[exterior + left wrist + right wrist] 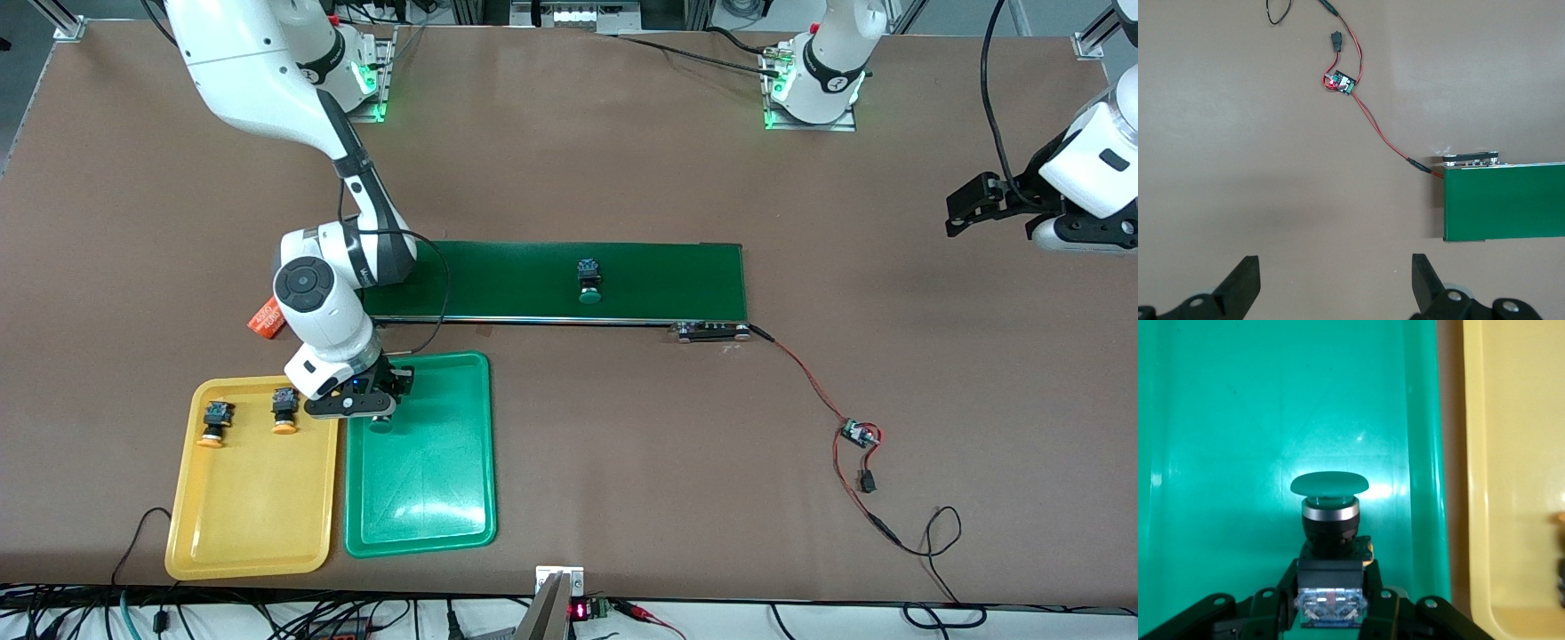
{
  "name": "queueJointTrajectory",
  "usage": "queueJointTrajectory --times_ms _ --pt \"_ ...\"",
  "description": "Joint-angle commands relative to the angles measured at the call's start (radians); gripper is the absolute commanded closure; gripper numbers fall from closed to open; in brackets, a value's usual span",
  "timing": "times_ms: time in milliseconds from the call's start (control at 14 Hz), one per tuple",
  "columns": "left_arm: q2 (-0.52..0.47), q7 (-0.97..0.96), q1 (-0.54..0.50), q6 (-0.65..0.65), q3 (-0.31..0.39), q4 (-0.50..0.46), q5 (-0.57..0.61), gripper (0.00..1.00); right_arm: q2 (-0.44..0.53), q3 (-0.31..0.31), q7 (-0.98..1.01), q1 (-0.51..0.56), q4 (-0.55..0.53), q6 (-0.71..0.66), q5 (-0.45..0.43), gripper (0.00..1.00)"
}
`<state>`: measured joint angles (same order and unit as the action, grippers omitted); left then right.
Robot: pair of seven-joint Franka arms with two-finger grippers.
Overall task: Sort buttons by color to trays
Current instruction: 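Carry the green button over the green tray and open the right gripper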
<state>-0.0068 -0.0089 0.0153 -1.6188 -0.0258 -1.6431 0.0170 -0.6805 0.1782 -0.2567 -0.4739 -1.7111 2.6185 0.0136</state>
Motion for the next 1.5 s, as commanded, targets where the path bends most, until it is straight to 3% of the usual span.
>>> queueJointTrajectory --times_ms 0,71,142,214,498,783,926,1424 --pt "-0.012 0.009 -0.001 0.002 0.0 -0.011 -0.003 0.0 -0.025 -0.008 0.014 0.009 0.036 0.023 -0.008 0.56" --pt "-0.013 0.009 -0.001 0.004 -0.006 -0.011 -0.003 0.0 -0.027 -0.008 0.013 0.015 0.036 0.025 -0.006 0.24" --pt "-0.013 0.009 0.0 0.004 -0.009 -0.009 -0.003 0.0 -0.028 -0.009 0.013 0.024 0.036 0.025 -0.007 0.15" --pt "-0.015 0.007 -0.001 0.007 -0.009 -0.009 -0.003 0.0 -0.028 -0.009 0.013 0.024 0.034 0.025 -0.008 0.0" --pt "-0.015 0.004 0.011 0.014 -0.016 -0.003 0.0 0.0 -0.014 -0.011 0.016 0.017 0.013 0.003 -0.006 0.0" --pt "-0.015 -0.005 0.009 0.017 -0.032 -0.001 0.001 0.0 0.102 -0.023 -0.009 0.006 -0.007 -0.248 -0.001 0.0" --pt "-0.012 -0.003 0.005 0.014 -0.031 -0.001 0.001 0.0 0.186 -0.06 -0.031 0.008 -0.027 -0.386 0.003 0.0" --pt "-0.015 0.009 -0.001 0.027 -0.031 -0.001 0.001 0.0 0.462 -0.141 -0.197 -0.008 -0.303 -0.423 0.025 0.0"
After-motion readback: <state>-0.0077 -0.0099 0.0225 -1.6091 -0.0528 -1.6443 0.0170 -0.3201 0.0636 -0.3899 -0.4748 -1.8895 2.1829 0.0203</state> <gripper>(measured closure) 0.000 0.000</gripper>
